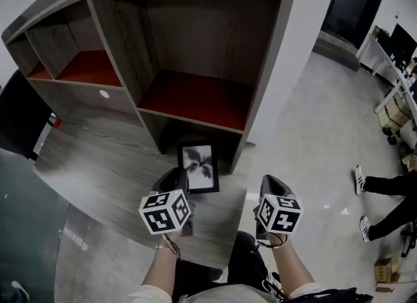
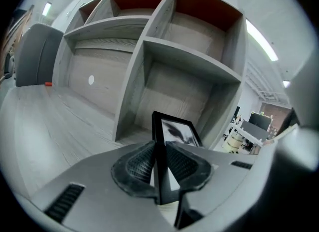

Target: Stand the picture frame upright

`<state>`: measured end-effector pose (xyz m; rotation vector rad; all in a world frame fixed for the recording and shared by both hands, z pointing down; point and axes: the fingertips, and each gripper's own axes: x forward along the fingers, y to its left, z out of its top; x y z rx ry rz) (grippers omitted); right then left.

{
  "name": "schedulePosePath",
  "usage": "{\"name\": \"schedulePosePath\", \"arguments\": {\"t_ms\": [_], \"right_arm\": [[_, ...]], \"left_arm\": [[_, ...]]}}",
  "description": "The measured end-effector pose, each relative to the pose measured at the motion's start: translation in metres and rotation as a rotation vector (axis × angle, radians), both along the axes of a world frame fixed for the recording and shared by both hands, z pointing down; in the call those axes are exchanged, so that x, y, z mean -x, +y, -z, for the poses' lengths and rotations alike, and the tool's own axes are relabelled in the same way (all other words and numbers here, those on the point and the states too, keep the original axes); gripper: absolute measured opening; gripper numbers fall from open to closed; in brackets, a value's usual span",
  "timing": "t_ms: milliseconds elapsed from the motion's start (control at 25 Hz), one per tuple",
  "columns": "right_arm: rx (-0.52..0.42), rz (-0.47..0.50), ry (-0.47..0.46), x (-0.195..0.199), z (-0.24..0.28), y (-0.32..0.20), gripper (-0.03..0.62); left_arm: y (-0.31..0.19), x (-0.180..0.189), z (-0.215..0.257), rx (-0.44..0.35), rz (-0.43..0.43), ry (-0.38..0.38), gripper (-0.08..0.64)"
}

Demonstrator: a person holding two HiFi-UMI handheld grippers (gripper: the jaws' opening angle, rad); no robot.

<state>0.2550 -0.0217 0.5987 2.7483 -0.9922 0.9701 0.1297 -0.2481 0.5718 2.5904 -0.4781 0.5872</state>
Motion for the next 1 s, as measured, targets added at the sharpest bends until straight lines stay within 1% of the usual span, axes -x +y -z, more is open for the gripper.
{"name": "schedulePosePath", "arguments": {"t_ms": [120, 200, 360, 560, 680, 840, 1000], "right_arm": [[-0.016, -0.001, 0.025, -0.008, -0.008, -0.002, 0.031], [-0.025, -0.003, 0.037, -0.012, -0.012, -0.003, 0.031], [-0.044, -0.005, 0.055, -0.019, -0.012, -0.005, 0.031], [-0.068, -0.011, 0.074, -0.030, -0.006, -0.011, 0.031], [-0.078, -0.019, 0.083, -0.036, -0.004, -0.013, 0.031], [-0.065, -0.030, 0.089, -0.044, -0.007, -0.009, 0.031], [-0.048, -0.038, 0.089, -0.052, -0.011, -0.005, 0.031]], "left_arm": [[-0.002, -0.019, 0.008, -0.068, -0.045, 0.077, 0.072], [-0.002, -0.029, 0.012, -0.103, -0.069, 0.108, 0.072], [-0.004, -0.045, 0.012, -0.142, -0.086, 0.126, 0.072], [-0.007, -0.059, 0.012, -0.130, -0.096, 0.154, 0.072], [-0.010, -0.070, 0.014, -0.136, -0.105, 0.176, 0.071], [-0.013, -0.090, 0.021, -0.184, -0.128, 0.212, 0.071], [-0.015, -0.104, 0.018, -0.218, -0.154, 0.204, 0.070]]}}
